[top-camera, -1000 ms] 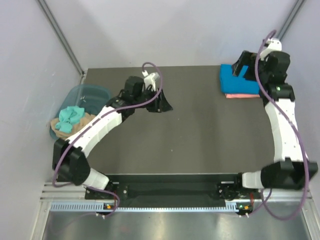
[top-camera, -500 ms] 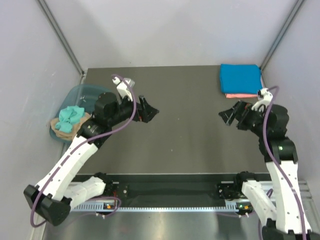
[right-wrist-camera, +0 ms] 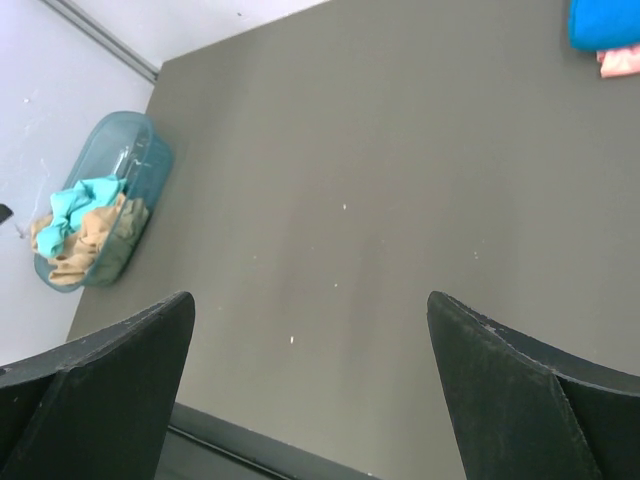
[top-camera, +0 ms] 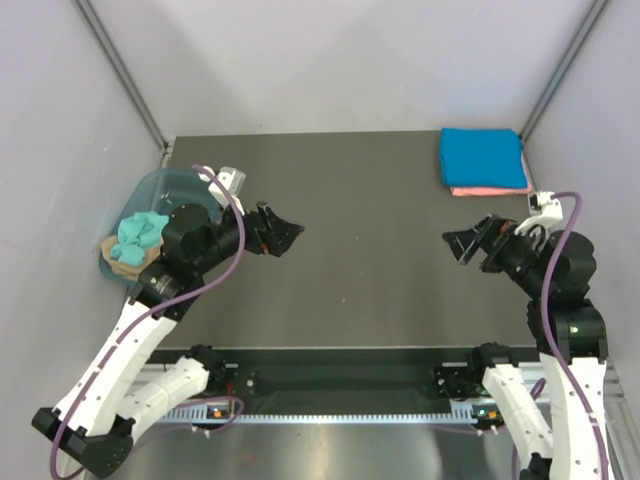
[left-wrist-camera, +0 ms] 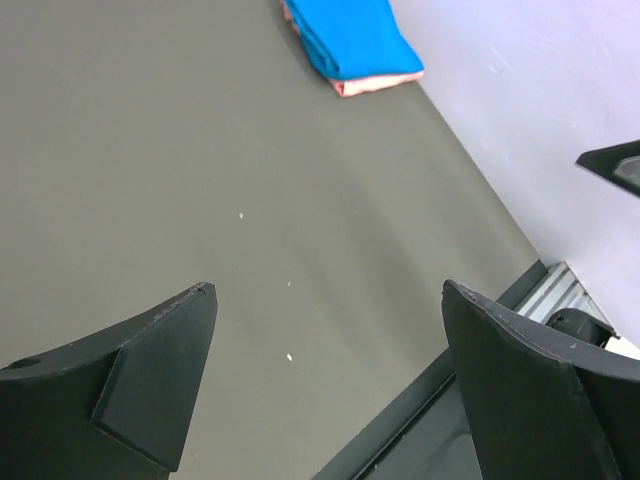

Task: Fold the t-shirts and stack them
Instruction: Reset both grippers

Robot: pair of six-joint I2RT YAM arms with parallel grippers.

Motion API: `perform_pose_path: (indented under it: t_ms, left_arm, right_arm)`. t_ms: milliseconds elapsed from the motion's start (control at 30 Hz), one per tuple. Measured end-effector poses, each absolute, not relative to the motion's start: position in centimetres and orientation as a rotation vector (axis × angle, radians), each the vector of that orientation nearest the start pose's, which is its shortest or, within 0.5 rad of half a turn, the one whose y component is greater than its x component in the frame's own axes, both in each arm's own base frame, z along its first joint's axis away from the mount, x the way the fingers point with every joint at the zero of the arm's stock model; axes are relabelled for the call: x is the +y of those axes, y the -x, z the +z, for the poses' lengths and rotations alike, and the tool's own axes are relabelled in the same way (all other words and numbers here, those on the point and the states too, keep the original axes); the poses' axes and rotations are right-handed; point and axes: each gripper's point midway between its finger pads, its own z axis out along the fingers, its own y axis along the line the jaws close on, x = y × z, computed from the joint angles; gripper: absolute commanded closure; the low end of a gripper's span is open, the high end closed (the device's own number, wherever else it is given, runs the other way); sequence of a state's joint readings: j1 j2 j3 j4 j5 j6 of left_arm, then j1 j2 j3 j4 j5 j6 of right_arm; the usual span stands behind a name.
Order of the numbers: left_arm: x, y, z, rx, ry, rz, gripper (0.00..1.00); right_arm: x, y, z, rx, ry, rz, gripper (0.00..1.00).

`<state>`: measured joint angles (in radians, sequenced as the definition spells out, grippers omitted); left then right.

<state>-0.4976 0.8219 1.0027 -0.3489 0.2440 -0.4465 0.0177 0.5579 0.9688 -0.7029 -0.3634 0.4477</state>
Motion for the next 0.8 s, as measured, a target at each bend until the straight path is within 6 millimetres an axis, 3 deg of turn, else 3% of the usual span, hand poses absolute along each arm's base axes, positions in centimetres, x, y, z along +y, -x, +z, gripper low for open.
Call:
perform_pose_path:
  t_ms: [300,800]
  left_arm:
    - [-19.2,-23.0,33.0,1.849,-0.226,-0.88,0.01]
    - [-19.2,-22.9,34.0,1.837,-0.231,-0.887,0.01]
  right_arm:
    - [8.2,-19.3,31.7,1.824,-0.138,0.66,0.0]
    - [8.1,-19.3,31.3,1.835,-0.138,0.643,0.0]
